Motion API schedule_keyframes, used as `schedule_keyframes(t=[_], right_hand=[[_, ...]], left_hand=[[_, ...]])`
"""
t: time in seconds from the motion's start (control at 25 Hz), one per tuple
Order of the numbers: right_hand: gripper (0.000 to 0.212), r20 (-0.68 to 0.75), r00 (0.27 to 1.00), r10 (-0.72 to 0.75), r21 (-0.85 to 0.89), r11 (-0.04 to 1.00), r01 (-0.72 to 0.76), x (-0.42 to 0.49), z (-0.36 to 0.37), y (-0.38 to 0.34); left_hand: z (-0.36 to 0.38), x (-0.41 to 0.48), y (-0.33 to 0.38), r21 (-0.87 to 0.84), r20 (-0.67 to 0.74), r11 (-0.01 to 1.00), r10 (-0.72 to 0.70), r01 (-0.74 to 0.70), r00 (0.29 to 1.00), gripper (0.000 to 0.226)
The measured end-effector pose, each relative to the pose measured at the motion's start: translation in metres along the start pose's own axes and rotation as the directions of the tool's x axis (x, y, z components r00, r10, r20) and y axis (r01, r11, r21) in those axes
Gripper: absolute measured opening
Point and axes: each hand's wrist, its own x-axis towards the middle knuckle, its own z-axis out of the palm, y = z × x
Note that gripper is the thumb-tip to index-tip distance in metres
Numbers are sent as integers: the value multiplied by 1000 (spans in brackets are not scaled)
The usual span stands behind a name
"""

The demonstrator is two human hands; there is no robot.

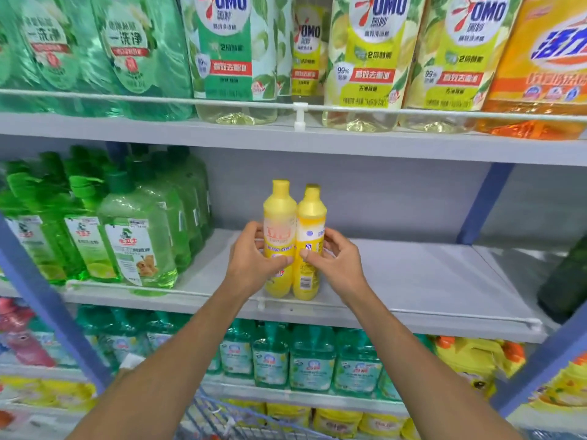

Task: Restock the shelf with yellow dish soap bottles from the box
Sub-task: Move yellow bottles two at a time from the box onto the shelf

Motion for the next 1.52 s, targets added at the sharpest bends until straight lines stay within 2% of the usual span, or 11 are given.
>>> schedule_keyframes(t=[0.16, 0.28, 0.36, 0.6, 0.8, 1.0, 1.12, 1.24, 1.32, 1.44, 1.52], right_hand=[[58, 21, 1000, 16, 0, 1000, -16, -3, 4, 13], [69, -77, 995, 62, -33, 997, -65, -16, 16, 26], [61, -128, 991, 42, -73, 996, -52, -22, 21, 29], [47, 37, 999, 34, -96, 995, -30, -8, -4, 31], [52, 56, 997, 56, -44, 998, -54, -11, -5, 38], [59, -18, 999, 30, -180, 983, -33, -14, 5, 34], [56, 87, 995, 39, -258, 966, -15, -5, -4, 30], [67, 162, 981, 102, -235, 970, -62, -3, -8, 31], [71, 116, 983, 144, -285, 953, -106, -8, 2, 35], [67, -37, 994, 105, -441, 891, -110, -10, 15, 50], [62, -71, 993, 94, -448, 887, -116, -2, 16, 57]], left_hand=[[1, 2, -23, -37, 12, 999, -2, 2, 1000, 61], [-10, 5, -43, -19, 212, 1000, -19, 24, 977, 62], [-13, 3, -54, -36, 289, 998, -38, 51, 957, 58], [-5, 0, -62, -61, 240, 997, -38, 54, 970, 56], [1, 5, -55, -11, 199, 999, -36, 39, 979, 58], [5, 8, -58, 35, 154, 999, -36, 31, 987, 59], [9, 10, -56, 54, 141, 998, -45, 38, 989, 58], [10, 14, -53, 63, 153, 996, -64, 55, 986, 60], [11, 15, -56, 82, 171, 995, -77, 64, 982, 60], [15, 16, -64, 112, 156, 991, -92, 74, 983, 60], [15, 22, -69, 115, 177, 990, -98, 78, 979, 61]])
